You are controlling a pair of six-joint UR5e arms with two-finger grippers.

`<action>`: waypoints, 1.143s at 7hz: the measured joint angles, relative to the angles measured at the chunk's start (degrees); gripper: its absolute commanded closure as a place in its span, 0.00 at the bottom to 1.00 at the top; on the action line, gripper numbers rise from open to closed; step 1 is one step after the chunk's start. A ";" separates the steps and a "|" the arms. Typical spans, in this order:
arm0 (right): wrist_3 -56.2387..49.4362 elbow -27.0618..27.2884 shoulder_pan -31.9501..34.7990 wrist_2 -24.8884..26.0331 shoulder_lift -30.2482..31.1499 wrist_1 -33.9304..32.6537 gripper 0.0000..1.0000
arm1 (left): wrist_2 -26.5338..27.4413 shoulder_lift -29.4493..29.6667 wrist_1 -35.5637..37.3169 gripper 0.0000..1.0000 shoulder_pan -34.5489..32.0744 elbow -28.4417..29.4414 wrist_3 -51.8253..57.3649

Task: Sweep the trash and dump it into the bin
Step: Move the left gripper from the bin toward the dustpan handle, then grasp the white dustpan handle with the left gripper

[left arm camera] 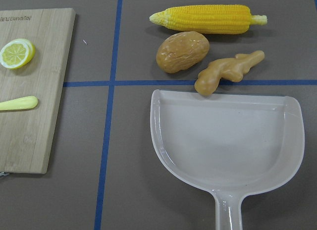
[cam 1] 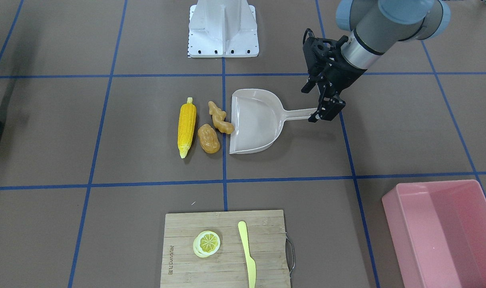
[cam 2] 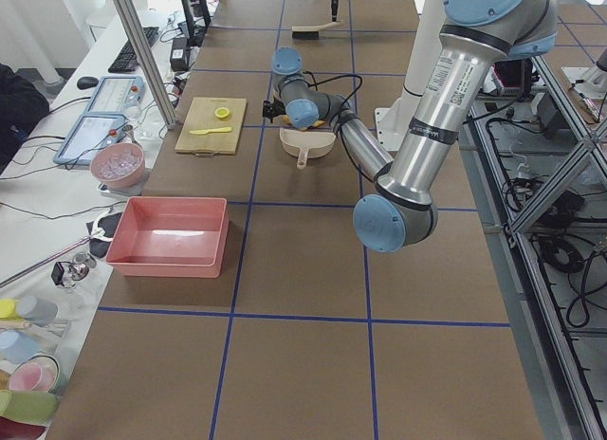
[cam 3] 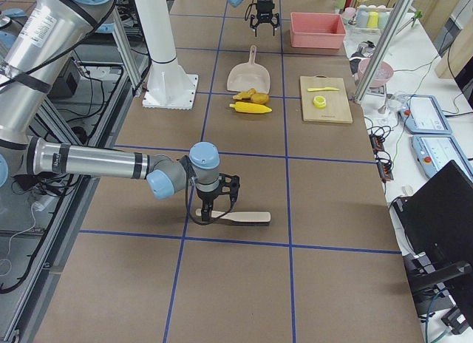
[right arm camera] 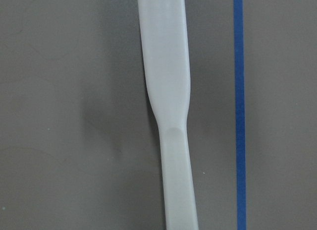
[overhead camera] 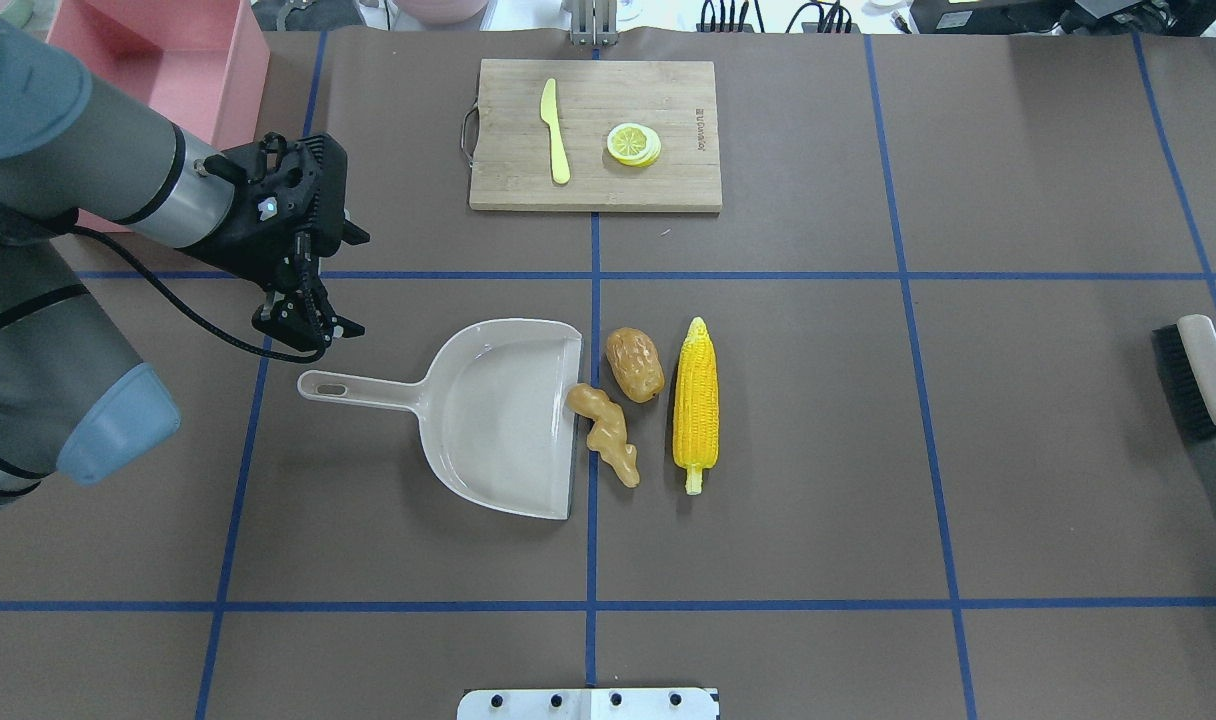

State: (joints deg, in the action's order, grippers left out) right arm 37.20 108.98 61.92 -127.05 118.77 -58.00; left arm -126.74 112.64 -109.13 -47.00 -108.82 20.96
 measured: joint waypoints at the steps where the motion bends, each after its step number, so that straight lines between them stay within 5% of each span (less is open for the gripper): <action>1: 1.05 -1.51 -1.05 0.37 -0.19 2.03 0.00 | 0.08 -1.39 -3.99 0.03 0.49 0.90 -1.06; 6: 4.66 -4.33 -5.34 2.51 -0.37 6.12 0.22 | 3.93 -6.81 -28.05 0.03 6.14 9.18 -11.24; 8: 5.46 -4.38 -6.55 2.93 -0.38 6.20 0.62 | 4.49 -6.89 -34.79 0.03 8.04 13.06 -13.14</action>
State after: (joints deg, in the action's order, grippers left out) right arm 42.66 104.59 55.37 -124.12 118.39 -51.80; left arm -122.24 105.75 -143.92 -38.96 -95.76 7.82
